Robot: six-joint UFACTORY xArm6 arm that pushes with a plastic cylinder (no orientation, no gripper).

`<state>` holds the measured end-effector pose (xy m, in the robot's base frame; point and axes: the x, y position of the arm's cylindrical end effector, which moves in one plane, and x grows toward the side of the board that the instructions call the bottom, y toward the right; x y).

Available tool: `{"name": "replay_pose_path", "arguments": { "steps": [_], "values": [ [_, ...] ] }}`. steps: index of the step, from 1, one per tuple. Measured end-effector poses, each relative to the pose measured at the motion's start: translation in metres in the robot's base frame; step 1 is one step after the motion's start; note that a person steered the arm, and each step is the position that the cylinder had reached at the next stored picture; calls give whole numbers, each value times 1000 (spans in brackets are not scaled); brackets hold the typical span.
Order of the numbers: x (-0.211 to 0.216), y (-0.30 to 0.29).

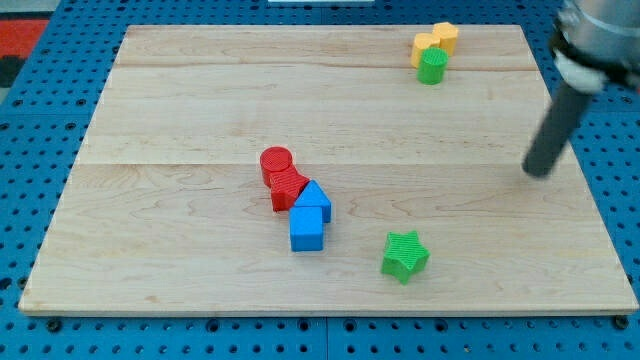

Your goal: Push the green star below to the green circle

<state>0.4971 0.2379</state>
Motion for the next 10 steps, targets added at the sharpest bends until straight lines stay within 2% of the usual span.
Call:
{"name": "replay_pose_path", "arguments": {
  "steps": [1,2,3,4,5,6,7,8,10],
  "values": [
    [85,-9],
    [110,-84],
    [114,-155],
    [92,-178],
    [51,-180],
    [41,-166],
    [52,-140],
    [34,-126],
    [-51,-128]
  ]
}}
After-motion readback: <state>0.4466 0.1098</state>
